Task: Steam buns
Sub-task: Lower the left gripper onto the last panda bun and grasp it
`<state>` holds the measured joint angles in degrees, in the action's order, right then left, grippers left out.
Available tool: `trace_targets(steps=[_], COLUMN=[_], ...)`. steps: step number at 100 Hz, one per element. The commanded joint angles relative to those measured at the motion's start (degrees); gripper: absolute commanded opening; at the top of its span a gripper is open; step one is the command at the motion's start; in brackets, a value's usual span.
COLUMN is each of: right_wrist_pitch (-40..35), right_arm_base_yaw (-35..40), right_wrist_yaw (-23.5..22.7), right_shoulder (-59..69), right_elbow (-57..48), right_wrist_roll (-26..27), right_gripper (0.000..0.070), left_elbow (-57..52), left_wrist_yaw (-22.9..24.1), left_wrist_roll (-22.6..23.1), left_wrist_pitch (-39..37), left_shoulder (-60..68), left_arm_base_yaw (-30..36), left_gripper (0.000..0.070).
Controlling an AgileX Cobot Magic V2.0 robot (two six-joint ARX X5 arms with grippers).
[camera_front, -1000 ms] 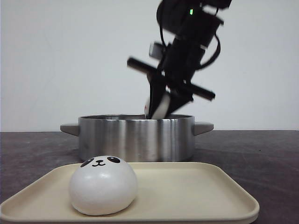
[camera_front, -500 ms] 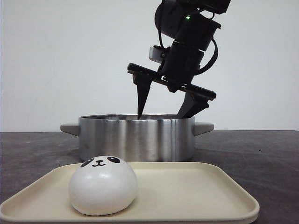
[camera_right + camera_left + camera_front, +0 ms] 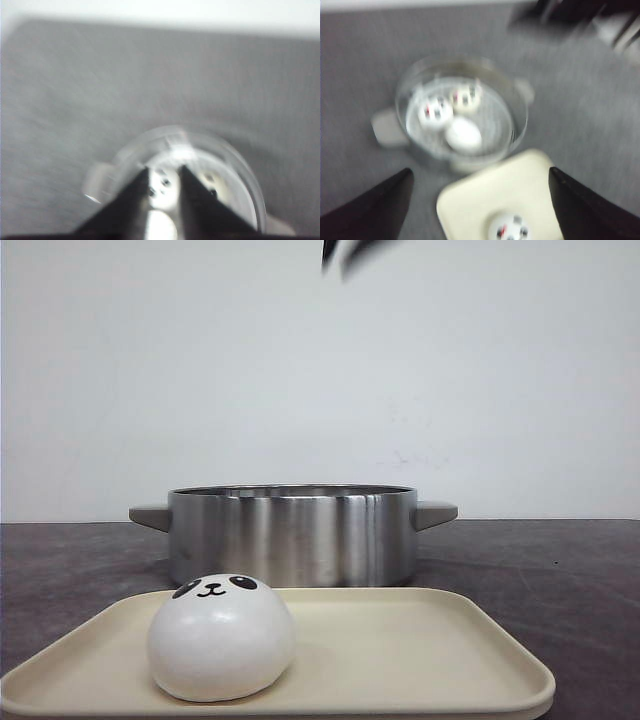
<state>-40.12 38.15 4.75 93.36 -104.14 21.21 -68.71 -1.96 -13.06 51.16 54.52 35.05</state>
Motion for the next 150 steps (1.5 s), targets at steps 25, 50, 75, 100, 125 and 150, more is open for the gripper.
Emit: trace_targets(steps=[25, 50, 75, 100, 125, 150], right_wrist_pitch=[-0.26, -0.55, -5.11, -8.96, -9.22, -9.92], right_arm_base_yaw=[7.32, 10.12, 10.16, 10.16, 10.16, 10.16], right_wrist_yaw=[1.22, 6.1, 8.13, 9.07, 9.09, 9.09], right_shoulder=[-14.43, -22.08, -24.65, -24.7, -24.7, -24.61], right_elbow=[-2.08, -2.08, -2.08, -2.05, -2.05, -2.05], right_wrist_roll=[-2.21, -2.14, -1.84, -1.46, -1.01, -1.05], right_gripper=[0.0, 0.0, 0.0, 0.0, 0.0, 0.0], left_elbow=[19.04, 20.85, 20.83, 20.83, 20.83, 19.34], left_wrist_yaw=[-10.53, -11.41, -10.93, -9.44, -6.49, -7.39], left_wrist_roll=[-8.33, -9.14, -9.14, -9.11, -9.07, -7.96], left_wrist_pitch=[-11.02, -17.11, -21.81, -24.37, -25.16, -24.59], left_shoulder=[4.48, 15.63, 26.45, 31.78, 34.38, 33.97], left_arm_base_yaw=[4.74, 9.66, 12.07, 12.26, 12.26, 12.26], left_gripper=[0.0512, 0.0524, 0.0524, 0.0517, 0.0306, 0.001])
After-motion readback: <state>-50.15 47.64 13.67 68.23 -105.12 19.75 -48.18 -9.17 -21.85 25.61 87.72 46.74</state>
